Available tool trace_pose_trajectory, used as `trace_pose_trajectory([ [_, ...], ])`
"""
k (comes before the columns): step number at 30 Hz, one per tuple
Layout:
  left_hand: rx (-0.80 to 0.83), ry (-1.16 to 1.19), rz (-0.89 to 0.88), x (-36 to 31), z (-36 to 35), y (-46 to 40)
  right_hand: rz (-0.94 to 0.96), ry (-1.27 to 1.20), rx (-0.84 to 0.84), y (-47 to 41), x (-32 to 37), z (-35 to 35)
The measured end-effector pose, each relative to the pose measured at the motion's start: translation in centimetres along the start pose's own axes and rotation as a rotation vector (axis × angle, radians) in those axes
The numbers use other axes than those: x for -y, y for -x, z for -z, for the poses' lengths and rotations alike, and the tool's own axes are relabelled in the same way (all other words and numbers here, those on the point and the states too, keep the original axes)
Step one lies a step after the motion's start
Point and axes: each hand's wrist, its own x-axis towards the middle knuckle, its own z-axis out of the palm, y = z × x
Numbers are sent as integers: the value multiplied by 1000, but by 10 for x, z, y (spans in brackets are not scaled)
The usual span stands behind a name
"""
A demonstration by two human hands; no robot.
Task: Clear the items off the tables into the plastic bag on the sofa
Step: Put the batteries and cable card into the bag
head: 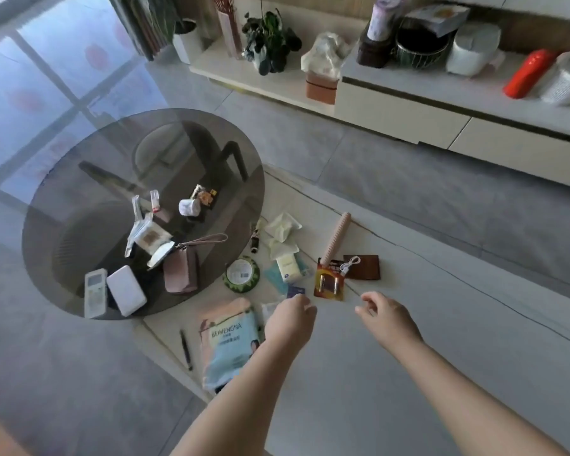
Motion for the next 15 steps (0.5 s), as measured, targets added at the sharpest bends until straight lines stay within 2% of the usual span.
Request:
trace_pose_trajectory([
  [4, -4, 37, 73, 19, -15, -54, -8, 39, 5, -44, -12, -27],
  [10, -14, 173, 202, 35, -47, -130, 49, 237, 49, -113, -36, -57],
  [15, -153, 346, 426, 43, -67, -192, 73, 391, 22, -165, -53, -74],
])
